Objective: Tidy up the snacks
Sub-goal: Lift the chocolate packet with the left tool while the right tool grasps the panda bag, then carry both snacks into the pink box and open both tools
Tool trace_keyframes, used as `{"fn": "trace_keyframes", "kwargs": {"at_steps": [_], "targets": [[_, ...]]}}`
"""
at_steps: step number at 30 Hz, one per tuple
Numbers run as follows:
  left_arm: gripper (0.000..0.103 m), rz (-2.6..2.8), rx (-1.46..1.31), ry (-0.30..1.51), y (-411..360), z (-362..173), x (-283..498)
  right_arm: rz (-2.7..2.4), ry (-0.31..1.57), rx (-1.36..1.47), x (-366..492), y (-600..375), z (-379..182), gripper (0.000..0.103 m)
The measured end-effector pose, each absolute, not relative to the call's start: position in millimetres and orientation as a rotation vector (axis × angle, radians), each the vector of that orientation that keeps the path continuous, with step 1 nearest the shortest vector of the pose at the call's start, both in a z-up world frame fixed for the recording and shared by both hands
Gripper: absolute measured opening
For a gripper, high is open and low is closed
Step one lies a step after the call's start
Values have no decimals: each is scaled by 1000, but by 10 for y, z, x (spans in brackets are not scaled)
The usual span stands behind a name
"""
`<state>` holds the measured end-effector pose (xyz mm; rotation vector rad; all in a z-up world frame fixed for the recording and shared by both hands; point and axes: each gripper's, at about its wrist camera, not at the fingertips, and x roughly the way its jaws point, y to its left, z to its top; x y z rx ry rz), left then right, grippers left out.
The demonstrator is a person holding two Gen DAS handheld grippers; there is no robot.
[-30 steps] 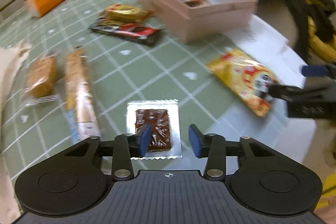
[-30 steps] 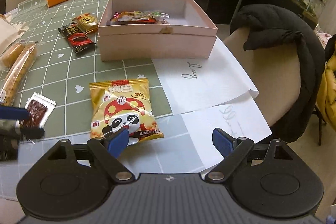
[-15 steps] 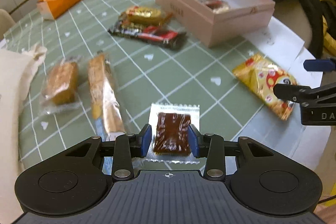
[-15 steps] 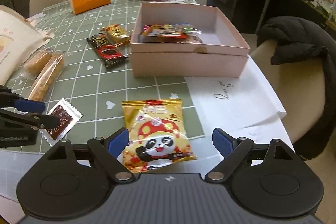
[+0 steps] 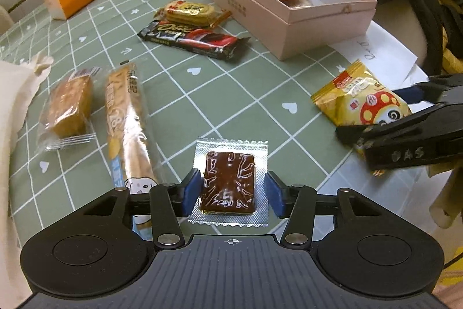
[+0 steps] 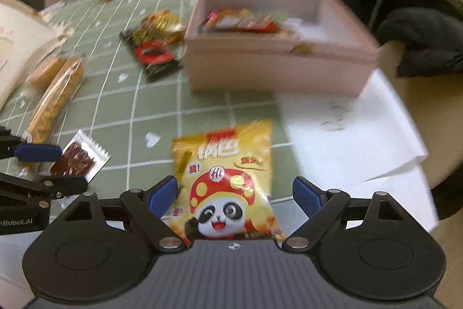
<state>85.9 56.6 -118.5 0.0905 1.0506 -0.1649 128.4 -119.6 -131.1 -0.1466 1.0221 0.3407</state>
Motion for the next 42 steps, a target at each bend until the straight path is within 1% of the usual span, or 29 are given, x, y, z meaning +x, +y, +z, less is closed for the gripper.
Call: {"fn": "trace_keyframes", "kwargs": {"at_steps": [1, 3, 4, 5, 6, 10, 15, 17, 20, 22, 24, 26, 27, 30, 33, 36, 39, 42], "targets": [[54, -158, 94, 1044, 556, -1187, 844, 360, 1030, -156, 1295, -1178, -1334, 89], [54, -148, 99, 1033, 533, -1191, 827, 397, 1019, -190, 1284, -1150, -1320, 84], [54, -145, 102, 1030, 522, -1191, 821, 414, 1018, -203, 1279, -1145, -1300, 75], [51, -141, 101, 1030, 520, -1188, 824, 431, 1022, -211, 1282, -1154, -1278, 75], [43, -130, 100, 1027, 520, -1177, 820, 442, 1032, -211, 1287, -1176, -1260, 74], [43, -143, 50, 1048, 470, -1147, 766, 482, 1055, -179, 1301, -1369, -1152, 69], [42, -144, 4, 1023, 249, -1012, 646, 532, 1018, -186, 1296, -1716, -889, 68], [42, -157, -21, 979, 138, -838, 642, 549, 989, -189, 1298, -1869, -756, 68], [42, -193, -97, 864, 25, -366, 757, 563, 904, -184, 1362, -2094, -468, 68], [42, -225, -116, 729, -56, 65, 881, 556, 804, -167, 1451, -2251, -149, 68], [42, -232, -75, 597, -167, 457, 1021, 540, 696, -133, 1579, -2388, 207, 68], [42, -239, -40, 506, -287, 722, 1220, 528, 585, -73, 1718, -2530, 569, 68], [42, -240, -39, 492, -340, 772, 1332, 526, 538, -36, 1807, -2610, 750, 68], [42, -194, -79, 541, -461, 708, 1773, 492, 465, 28, 2012, -2764, 1043, 68], [43, -175, -146, 588, -551, 491, 2062, 467, 422, 34, 2083, -2841, 1117, 68], [43, -168, -216, 651, -557, 137, 2288, 479, 436, 16, 2137, -2865, 1020, 68], [43, -221, -323, 804, -435, -357, 2531, 479, 471, 4, 2225, -2883, 874, 68], [41, -152, -462, 796, -280, -532, 2471, 491, 528, 10, 2319, -2884, 712, 68]]}}
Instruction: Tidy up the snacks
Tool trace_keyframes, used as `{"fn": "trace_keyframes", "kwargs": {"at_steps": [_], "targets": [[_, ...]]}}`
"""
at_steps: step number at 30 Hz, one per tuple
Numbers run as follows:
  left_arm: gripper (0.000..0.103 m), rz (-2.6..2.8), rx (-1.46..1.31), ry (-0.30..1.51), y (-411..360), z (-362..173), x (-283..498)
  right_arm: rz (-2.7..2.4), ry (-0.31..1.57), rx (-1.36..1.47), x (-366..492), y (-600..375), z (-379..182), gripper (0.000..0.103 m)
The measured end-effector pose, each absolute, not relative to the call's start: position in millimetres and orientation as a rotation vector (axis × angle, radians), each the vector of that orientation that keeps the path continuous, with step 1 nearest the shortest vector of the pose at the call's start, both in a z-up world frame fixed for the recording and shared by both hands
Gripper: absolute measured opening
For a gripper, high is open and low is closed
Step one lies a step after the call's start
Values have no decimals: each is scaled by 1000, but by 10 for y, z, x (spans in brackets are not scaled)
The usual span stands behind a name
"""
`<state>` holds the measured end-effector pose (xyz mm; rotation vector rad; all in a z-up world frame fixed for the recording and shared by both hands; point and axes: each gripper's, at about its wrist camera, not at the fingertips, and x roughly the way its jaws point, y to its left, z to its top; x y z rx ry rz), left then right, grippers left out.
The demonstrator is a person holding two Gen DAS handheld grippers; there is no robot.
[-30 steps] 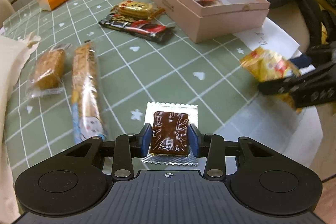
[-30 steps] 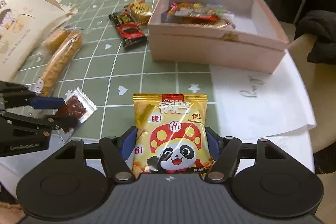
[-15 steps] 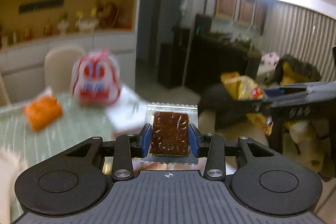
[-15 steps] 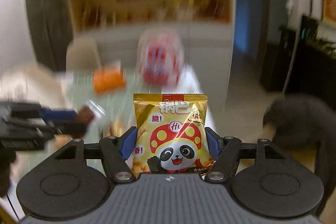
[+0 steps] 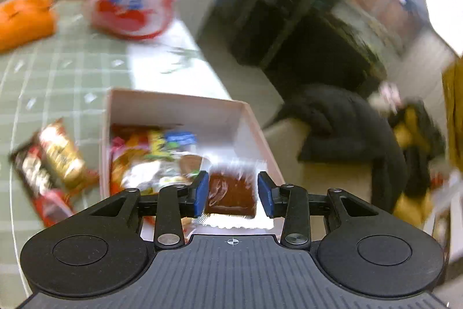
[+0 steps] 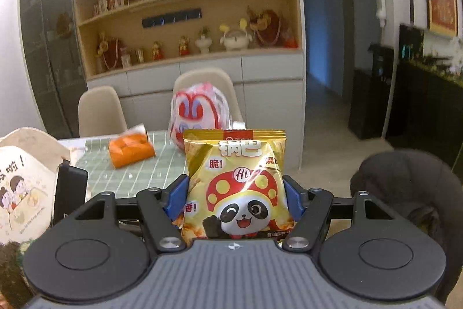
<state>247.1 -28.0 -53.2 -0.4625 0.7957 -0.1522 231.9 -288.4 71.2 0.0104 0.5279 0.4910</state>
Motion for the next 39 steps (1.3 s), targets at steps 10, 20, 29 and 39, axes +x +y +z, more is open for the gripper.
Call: {"fn": "trace_keyframes", "kwargs": {"at_steps": [10, 20, 29, 39], "targets": [[41, 67, -471, 761, 82, -300, 2066, 588, 643, -1, 2960, -2361, 241, 73], [41, 257, -338, 852, 566, -362, 1559, 591, 710, -71, 3047, -1770, -118, 78], [41, 203, -393, 918, 904, -583, 1497, 625, 789, -160, 2642, -1378, -402, 78], [41, 87, -473, 891, 1175, -643, 949, 677, 938, -167, 2758, -599, -354, 78]]}}
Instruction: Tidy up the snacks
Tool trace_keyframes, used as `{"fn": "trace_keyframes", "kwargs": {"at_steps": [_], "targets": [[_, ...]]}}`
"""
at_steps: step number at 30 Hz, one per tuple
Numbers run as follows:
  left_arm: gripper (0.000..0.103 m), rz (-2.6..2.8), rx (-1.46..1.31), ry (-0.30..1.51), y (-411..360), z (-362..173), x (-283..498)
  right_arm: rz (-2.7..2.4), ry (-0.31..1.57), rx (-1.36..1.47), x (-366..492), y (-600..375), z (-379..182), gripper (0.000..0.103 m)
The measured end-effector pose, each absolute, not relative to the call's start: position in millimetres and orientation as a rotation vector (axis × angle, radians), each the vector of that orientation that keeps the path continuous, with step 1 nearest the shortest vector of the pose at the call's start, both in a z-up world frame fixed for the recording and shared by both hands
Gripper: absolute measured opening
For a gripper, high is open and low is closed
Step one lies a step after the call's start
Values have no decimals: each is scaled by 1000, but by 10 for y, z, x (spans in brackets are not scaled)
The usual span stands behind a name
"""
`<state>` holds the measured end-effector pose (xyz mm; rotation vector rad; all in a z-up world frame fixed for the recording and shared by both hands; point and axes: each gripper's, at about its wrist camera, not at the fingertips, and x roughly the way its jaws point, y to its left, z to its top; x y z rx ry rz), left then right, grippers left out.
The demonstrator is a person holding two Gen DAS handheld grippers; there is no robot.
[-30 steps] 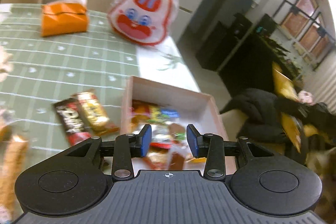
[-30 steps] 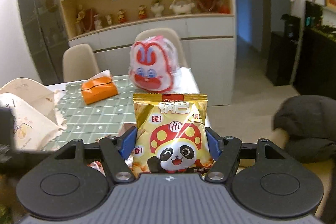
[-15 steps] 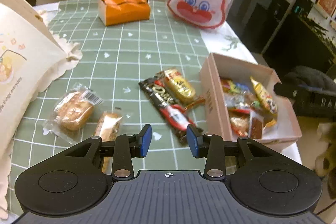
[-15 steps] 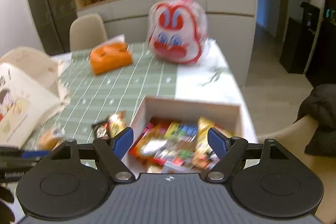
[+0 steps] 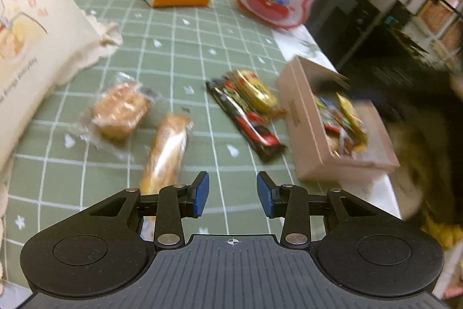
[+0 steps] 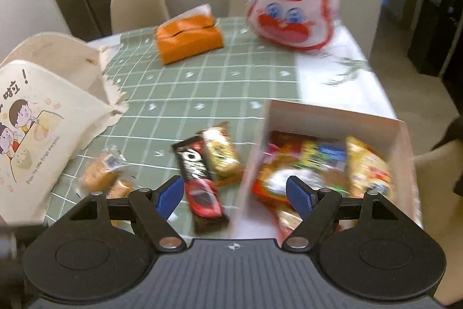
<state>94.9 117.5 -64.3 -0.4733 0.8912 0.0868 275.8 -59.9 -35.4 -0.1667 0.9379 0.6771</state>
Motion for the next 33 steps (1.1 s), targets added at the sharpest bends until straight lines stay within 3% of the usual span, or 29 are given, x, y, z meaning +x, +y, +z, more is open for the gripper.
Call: {"fn": "trace_keyframes", "kwargs": {"at_steps": [8, 13, 15, 17, 24, 33], "targets": [[40, 23, -557, 882, 1394, -686, 411, 659, 1053, -240, 3429, 515, -757, 78], [40, 107, -593, 863, 1730, -668, 103, 611, 1030, -417, 3590, 964, -1132, 78], [40, 140, -608, 861, 1861, -688, 47, 598, 1046, -442, 3605, 1009, -1227, 72], [40, 171, -624, 868, 1966, -718, 25, 617, 1101, -411, 3603, 975, -1285, 55], [40, 113, -624, 882, 1961, -727, 183, 703, 1154, -373, 2956, 639, -1211, 53], [40, -72, -558, 1026, 1390, -863, 716, 697, 1213, -206, 2197, -160, -1190, 53]]}}
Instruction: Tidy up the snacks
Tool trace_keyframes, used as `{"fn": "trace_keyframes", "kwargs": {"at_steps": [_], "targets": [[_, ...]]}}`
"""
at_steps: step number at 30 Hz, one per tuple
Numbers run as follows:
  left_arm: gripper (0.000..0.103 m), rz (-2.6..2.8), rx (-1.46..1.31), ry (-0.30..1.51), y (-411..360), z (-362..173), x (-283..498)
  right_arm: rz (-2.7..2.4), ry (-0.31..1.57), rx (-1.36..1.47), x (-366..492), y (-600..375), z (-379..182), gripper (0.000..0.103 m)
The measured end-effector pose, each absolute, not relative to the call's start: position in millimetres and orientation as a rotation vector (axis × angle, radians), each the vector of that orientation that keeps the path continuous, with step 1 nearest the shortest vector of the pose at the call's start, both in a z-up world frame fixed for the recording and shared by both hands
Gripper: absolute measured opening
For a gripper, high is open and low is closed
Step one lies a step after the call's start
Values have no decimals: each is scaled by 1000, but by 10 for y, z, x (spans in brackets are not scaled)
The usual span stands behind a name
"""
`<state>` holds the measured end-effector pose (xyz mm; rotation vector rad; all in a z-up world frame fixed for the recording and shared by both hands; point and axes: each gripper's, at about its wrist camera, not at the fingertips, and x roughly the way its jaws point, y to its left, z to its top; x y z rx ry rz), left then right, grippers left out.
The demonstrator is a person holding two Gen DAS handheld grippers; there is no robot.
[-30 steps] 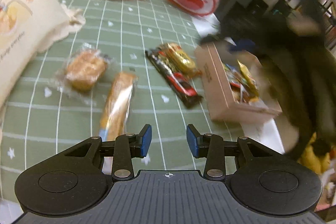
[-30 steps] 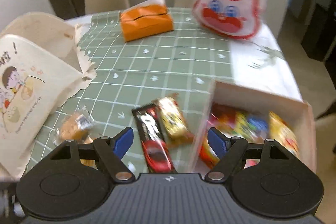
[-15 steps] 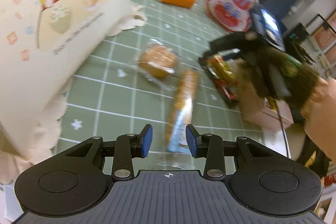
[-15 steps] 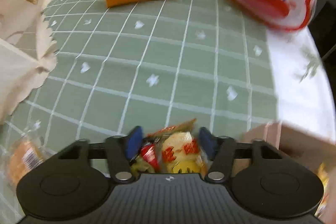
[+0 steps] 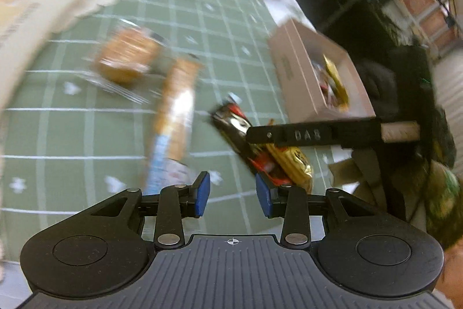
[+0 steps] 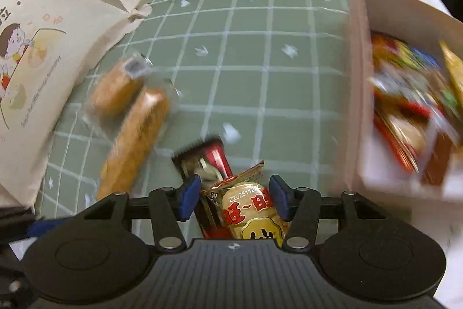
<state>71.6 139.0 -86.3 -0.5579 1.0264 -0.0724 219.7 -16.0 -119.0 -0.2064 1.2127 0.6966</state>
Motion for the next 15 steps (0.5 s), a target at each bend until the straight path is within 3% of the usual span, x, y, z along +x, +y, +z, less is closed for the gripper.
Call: {"fn": "trace_keyframes", "kwargs": {"at_steps": [9, 15], "targets": [[40, -4, -497, 1092, 857, -1069, 1145, 538, 1193, -152, 1965, -1117, -1261, 54], [42, 82, -415, 1125, 682, -1169, 1460, 503, 1174, -93, 1846, -1549, -1276, 63]]}}
